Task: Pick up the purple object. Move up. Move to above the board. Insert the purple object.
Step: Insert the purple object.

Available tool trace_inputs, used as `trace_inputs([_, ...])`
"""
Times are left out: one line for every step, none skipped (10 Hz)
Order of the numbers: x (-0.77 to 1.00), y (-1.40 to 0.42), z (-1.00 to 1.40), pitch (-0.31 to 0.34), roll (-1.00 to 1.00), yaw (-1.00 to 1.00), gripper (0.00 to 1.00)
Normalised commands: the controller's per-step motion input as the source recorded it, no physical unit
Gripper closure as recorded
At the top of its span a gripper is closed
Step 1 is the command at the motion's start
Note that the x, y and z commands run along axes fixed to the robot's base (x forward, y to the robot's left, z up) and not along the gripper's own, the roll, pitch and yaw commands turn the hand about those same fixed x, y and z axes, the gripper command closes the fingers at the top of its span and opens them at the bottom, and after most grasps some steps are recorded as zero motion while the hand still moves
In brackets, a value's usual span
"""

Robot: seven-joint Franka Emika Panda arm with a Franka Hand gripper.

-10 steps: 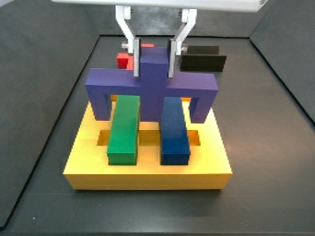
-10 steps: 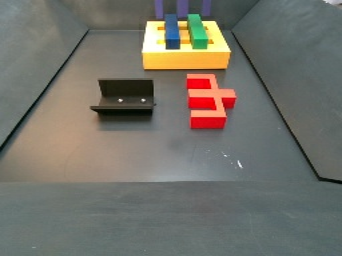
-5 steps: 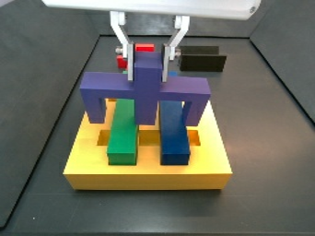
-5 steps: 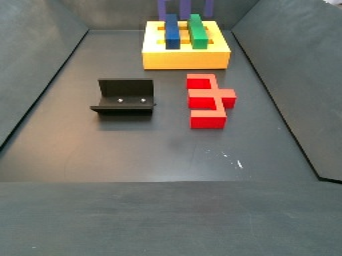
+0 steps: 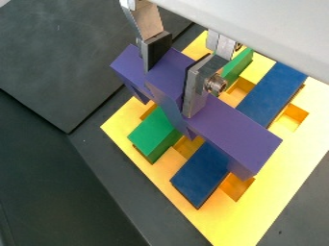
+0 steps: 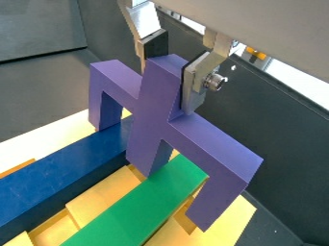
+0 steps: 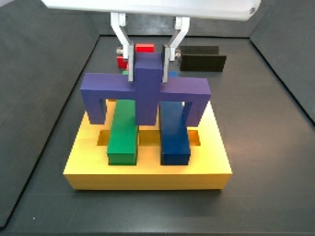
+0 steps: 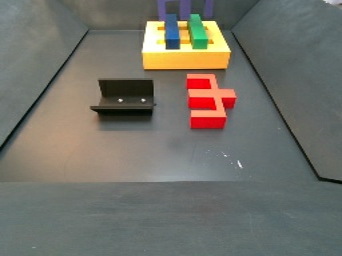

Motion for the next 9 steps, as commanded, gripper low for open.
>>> trace_inputs([-0.06,0.00,-0.10,-0.003,-0.34,0.00,1.00])
trace_inputs([-0.05,-0.01,-0.13,-0.003,-0.33,0.00,1.00])
trace_inputs([0.00,-0.01,-0.17,0.000,-0.34,0.00,1.00])
trace_inputs([0.00,-0.06,-0.15,0.000,-0.36,0.00,1.00])
trace_inputs([0.05,-0.09,-0.07,0.000,-0.38,0.00,1.00])
trace_inputs([0.09,-0.08,-0.03,0.000,-0.39,0.00,1.00])
trace_inputs([0.19,-0.17,0.00,0.000,-0.38,0.00,1.00])
trace_inputs([0.12,-0.05,0.00,0.000,-0.37,0.00,1.00])
trace_inputs([0.10,0.00,-0.09,0.000,-0.40,0.00,1.00])
